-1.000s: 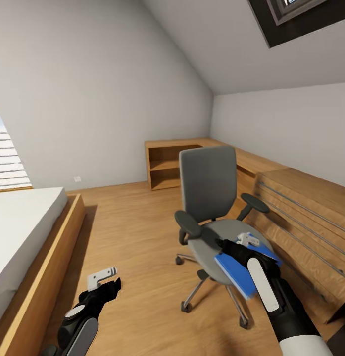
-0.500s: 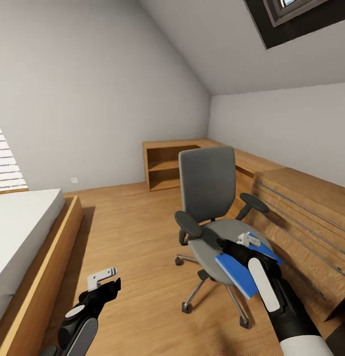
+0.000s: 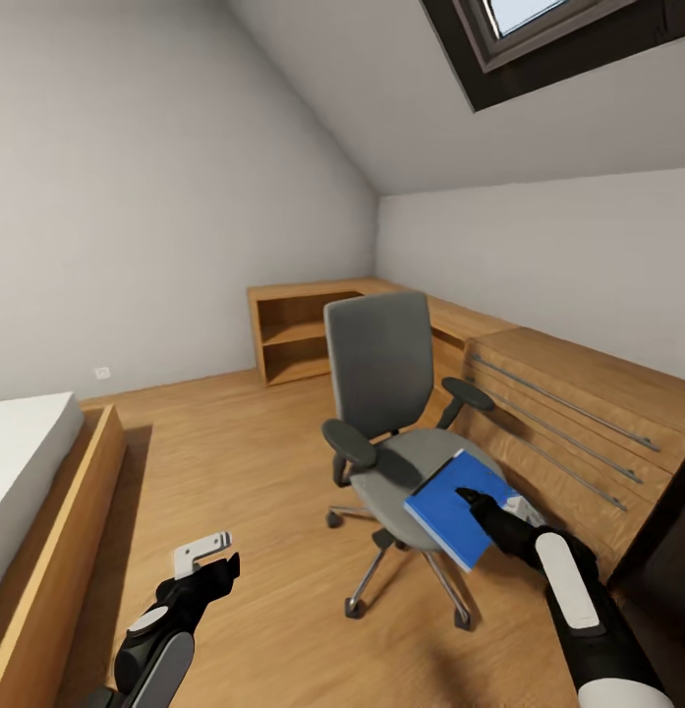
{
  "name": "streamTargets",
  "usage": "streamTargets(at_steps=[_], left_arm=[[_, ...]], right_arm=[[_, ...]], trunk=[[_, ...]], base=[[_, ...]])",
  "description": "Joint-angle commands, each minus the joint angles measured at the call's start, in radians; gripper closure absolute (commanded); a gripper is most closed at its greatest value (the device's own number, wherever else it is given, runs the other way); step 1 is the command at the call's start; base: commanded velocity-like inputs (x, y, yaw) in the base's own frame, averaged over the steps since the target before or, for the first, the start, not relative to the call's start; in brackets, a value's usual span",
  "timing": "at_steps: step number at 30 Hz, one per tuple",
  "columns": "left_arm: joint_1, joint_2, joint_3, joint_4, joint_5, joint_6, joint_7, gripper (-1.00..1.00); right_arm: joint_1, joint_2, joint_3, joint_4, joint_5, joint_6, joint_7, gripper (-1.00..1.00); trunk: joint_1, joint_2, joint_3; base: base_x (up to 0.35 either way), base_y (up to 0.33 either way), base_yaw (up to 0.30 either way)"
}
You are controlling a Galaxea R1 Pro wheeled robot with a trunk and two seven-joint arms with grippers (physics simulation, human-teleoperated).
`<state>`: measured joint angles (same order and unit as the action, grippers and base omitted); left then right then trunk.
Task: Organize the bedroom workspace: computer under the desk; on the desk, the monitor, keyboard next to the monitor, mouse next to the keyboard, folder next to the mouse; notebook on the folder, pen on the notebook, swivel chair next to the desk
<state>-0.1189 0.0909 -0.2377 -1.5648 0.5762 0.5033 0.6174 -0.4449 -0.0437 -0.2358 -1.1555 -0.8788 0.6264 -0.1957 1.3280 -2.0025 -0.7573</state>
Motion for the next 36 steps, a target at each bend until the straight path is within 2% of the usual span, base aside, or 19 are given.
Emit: streamTargets(at_steps=[1, 5, 8, 10, 11, 13, 16, 19, 36], left_arm=[[-0.001, 0.001, -0.003, -0.002, 0.009, 0.001, 0.01, -1.0], [-0.001, -0.001, -0.004, -0.007, 0.008, 0.001, 0.009, -1.0], [-0.001, -0.002, -0.007, -0.013, 0.008, 0.001, 0.009, -1.0], [-0.001, -0.002, -0.008, -0.015, 0.008, 0.001, 0.009, -1.0], [-0.001, -0.003, -0.009, -0.018, 0.008, 0.002, 0.009, -1.0], [-0.001, -0.003, -0.01, -0.019, 0.008, 0.002, 0.008, -1.0], [-0.001, -0.003, -0.012, -0.02, 0.008, 0.004, 0.007, -1.0], [-0.001, -0.003, -0.012, -0.019, 0.009, 0.004, 0.007, -1.0], [-0.001, -0.004, -0.011, -0.017, 0.01, 0.004, 0.008, -1.0]], right_arm=[[0.0, 0.0, -0.006, 0.005, -0.022, 0.003, -0.002, -1.0], [0.017, -0.011, -0.024, 0.023, -0.062, 0.014, 0.046, -1.0], [0.032, -0.036, -0.042, 0.03, -0.091, 0.03, 0.111, -1.0], [0.034, -0.044, -0.051, 0.031, -0.104, 0.038, 0.124, -1.0], [0.037, -0.055, -0.071, 0.034, -0.126, 0.063, 0.138, -1.0], [0.038, -0.06, -0.087, 0.035, -0.134, 0.075, 0.143, -1.0], [0.038, -0.063, -0.115, 0.035, -0.141, 0.086, 0.147, -1.0], [0.038, -0.064, -0.12, 0.036, -0.142, 0.087, 0.148, -1.0], [0.038, -0.053, -0.111, 0.06, -0.143, 0.086, 0.152, -1.0]], trunk=[[0.0, -0.001, 0.0], [0.0, -0.001, 0.003], [0.0, -0.001, 0.005], [0.0, -0.001, 0.006], [0.0, -0.001, 0.007], [0.0, -0.001, 0.009], [0.0, -0.001, 0.011], [0.0, -0.001, 0.013], [0.065, -0.12, -0.04]], base=[[-0.002, 0.01, -0.264], [-0.001, 0.005, -0.265], [0.0, 0.001, -0.266], [0.0, 0.001, -0.266], [0.0, 0.0, -0.266], [0.0, 0.0, -0.266], [0.0, 0.0, -0.268], [0.0, 0.0, -0.27], [0.0, 0.0, -0.029]])
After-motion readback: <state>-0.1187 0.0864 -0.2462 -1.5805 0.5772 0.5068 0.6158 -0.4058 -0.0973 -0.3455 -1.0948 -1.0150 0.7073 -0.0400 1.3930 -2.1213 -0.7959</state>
